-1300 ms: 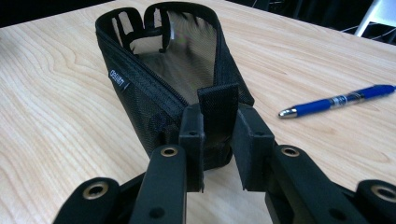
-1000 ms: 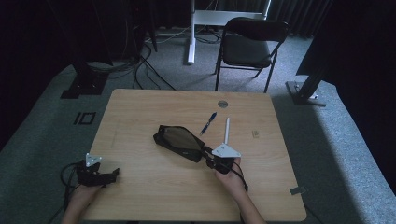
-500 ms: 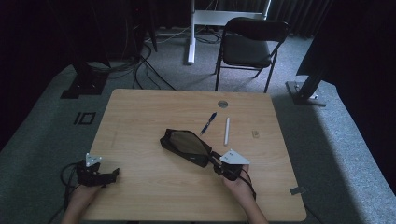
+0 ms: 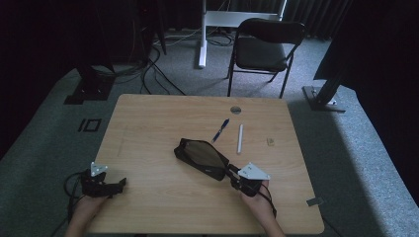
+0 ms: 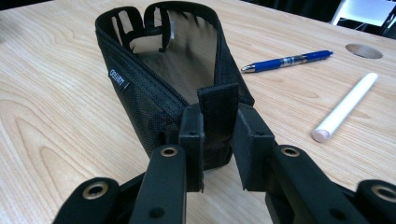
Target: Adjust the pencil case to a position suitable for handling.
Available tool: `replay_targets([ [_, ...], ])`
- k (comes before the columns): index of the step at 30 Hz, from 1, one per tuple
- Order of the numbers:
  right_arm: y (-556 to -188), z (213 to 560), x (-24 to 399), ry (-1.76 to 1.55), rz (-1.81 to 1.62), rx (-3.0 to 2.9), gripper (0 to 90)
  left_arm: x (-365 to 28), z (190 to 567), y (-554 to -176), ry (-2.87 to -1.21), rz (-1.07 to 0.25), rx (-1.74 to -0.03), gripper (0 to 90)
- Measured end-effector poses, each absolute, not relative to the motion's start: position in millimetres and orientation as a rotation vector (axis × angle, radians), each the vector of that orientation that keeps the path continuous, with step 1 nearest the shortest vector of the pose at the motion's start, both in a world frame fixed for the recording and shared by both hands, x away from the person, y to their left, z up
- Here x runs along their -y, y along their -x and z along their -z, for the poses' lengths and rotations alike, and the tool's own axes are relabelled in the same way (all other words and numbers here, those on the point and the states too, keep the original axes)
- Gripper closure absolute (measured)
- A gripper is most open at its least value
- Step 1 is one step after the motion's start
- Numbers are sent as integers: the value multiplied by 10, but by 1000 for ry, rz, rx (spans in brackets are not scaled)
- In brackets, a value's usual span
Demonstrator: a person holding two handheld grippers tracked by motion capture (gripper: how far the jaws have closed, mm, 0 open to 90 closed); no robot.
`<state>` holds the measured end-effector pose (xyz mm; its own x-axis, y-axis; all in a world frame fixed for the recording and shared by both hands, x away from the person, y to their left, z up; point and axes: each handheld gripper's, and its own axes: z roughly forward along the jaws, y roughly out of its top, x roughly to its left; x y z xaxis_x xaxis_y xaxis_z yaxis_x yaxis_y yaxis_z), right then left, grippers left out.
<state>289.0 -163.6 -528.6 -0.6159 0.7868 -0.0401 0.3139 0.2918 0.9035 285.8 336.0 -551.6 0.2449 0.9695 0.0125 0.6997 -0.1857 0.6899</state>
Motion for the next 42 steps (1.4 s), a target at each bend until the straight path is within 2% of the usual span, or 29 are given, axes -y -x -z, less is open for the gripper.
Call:
replay_targets([
  [17,-2754,5309,1743,-999,-1288,-2080,735,-3360,5516,-2858,-1958,-621,-1517,1],
  [24,-2751,5272,1736,-974,-1310,-2102,624,-3360,5515,-2858,-1959,-621,-1517,1],
  [42,-2783,5158,2010,-1012,-1342,-2042,439,-3360,5516,-2858,-1958,-621,-1517,1],
])
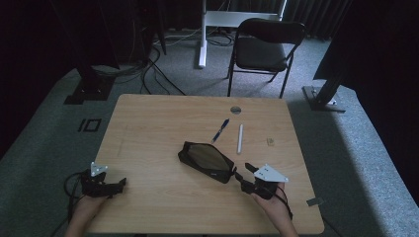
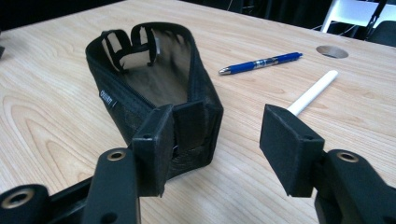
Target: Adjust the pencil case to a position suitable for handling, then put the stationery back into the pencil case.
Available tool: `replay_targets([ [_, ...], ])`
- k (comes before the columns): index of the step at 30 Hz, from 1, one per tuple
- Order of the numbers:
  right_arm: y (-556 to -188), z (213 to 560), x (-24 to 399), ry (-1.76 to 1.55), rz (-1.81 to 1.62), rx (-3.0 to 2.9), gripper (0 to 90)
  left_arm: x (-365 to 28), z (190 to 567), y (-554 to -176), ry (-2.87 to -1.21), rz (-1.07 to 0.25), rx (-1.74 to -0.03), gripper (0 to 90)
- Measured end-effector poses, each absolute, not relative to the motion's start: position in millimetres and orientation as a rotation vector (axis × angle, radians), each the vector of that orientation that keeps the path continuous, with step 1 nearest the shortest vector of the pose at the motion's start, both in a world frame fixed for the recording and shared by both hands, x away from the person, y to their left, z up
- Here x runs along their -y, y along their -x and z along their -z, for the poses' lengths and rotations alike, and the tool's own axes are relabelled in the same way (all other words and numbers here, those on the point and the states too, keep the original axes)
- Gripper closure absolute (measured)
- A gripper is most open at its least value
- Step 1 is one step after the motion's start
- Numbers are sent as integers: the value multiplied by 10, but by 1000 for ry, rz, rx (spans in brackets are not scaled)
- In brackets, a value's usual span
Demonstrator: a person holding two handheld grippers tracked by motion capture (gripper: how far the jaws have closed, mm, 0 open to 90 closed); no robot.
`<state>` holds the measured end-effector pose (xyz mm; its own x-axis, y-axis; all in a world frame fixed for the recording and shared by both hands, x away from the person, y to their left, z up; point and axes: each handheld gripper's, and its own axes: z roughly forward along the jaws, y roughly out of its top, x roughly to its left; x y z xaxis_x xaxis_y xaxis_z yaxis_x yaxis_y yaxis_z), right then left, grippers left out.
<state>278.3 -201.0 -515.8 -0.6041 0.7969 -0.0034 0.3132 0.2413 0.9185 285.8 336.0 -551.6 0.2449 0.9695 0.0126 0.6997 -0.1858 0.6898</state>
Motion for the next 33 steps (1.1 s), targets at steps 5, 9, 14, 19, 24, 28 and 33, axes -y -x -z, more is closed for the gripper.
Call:
replay_targets([
  [5,-2772,5156,2070,-1023,-1336,-2038,430,-3360,5515,-2858,-1959,-622,-1517,1],
  [9,-2767,5180,2122,-1035,-1321,-2037,419,-3360,5515,-2858,-1959,-622,-1517,1],
  [14,-2789,5192,2219,-1062,-1304,-2011,412,-3360,5515,-2858,-1958,-622,-1517,1],
  [19,-2818,5200,2325,-1094,-1288,-1979,411,-3360,5515,-2858,-1958,-622,-1517,1],
  [24,-2848,5238,2414,-1126,-1274,-1959,408,-3360,5515,-2858,-1958,-622,-1517,1],
  [28,-2872,5259,2463,-1152,-1276,-1941,407,-3360,5515,-2858,-1958,-622,-1517,1],
  [33,-2918,5269,2510,-1173,-1266,-1920,403,-3360,5515,-2858,-1958,-622,-1518,1],
])
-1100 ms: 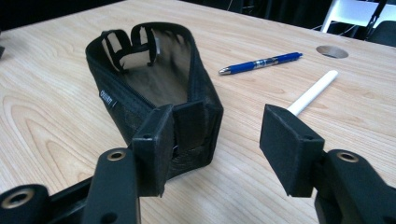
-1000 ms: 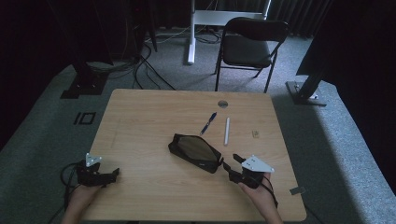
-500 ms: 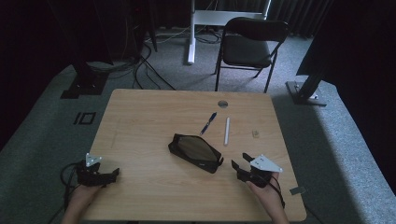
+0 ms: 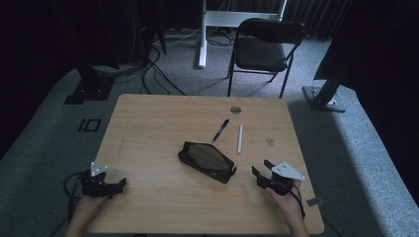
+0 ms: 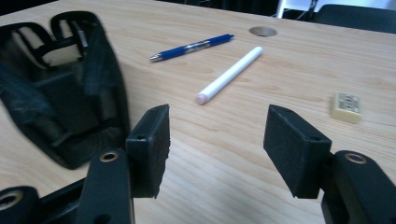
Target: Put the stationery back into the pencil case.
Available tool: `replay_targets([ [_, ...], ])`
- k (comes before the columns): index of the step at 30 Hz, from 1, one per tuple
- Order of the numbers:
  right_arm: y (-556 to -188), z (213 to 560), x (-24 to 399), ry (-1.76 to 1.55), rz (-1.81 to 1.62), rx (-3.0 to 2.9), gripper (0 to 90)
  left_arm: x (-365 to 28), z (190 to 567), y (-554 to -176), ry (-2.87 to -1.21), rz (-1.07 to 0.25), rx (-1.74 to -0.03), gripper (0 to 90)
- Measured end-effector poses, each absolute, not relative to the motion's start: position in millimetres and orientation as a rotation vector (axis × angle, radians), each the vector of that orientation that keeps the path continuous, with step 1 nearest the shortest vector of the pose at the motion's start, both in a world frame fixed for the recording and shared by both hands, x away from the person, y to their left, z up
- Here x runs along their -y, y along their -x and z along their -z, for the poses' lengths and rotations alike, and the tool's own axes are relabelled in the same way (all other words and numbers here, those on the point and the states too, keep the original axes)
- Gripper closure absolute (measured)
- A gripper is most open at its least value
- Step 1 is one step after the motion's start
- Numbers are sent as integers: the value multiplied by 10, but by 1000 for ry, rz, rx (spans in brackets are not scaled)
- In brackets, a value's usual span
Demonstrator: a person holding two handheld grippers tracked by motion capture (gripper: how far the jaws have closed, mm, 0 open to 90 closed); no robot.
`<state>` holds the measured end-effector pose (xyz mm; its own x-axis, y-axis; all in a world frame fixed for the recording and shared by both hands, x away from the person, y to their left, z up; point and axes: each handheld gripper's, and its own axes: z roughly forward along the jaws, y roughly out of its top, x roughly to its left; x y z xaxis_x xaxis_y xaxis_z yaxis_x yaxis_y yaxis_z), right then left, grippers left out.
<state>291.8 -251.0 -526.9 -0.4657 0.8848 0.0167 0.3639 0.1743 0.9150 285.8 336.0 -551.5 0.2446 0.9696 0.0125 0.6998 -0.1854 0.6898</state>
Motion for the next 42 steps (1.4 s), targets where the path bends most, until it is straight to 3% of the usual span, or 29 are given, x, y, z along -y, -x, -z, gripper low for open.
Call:
replay_targets([
  [42,-3730,5401,2936,-1430,-1111,-1789,428,-3355,5517,-2856,-1953,-624,-1521,1],
])
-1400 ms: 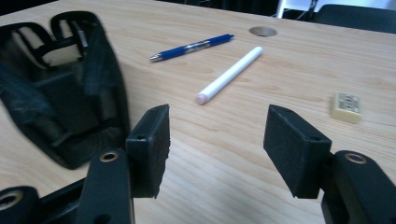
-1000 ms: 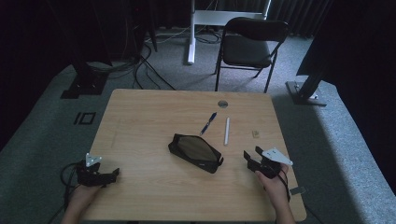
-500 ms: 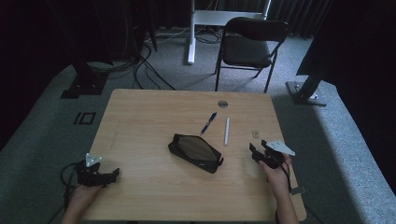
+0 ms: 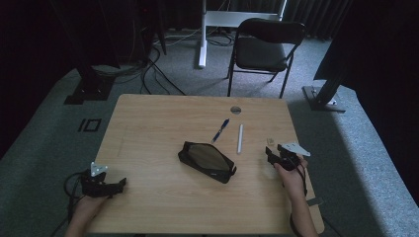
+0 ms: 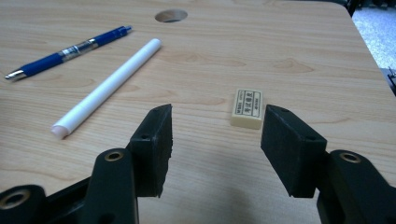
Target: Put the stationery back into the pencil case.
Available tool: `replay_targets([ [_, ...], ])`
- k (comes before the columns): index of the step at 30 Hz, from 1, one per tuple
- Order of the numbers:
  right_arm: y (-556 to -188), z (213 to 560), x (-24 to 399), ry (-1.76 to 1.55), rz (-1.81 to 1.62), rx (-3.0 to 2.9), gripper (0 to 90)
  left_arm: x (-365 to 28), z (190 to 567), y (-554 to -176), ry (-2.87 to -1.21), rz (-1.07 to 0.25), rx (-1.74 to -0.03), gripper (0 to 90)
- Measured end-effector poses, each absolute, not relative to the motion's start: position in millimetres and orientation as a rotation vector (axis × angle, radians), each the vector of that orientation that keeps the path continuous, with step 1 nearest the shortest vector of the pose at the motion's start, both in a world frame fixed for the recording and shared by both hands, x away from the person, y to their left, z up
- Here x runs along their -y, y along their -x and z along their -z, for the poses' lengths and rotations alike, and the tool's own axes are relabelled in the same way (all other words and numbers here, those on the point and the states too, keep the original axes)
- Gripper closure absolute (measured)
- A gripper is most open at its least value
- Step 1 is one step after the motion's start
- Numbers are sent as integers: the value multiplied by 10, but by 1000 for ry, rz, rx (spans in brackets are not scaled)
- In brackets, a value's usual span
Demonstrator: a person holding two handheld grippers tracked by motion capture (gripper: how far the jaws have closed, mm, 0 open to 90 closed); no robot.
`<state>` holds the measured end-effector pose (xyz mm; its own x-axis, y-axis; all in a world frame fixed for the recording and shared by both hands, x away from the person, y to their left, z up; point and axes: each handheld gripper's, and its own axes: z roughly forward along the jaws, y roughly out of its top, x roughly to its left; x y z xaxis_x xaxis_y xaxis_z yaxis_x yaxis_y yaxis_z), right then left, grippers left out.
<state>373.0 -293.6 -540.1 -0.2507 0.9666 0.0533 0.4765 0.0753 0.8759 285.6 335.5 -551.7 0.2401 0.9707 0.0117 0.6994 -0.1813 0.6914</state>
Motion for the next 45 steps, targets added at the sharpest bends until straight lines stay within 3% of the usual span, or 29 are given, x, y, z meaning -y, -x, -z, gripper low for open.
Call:
replay_targets([
  [45,-4364,5490,2948,-1553,-926,-1828,545,-3357,5516,-2856,-1955,-624,-1521,1],
])
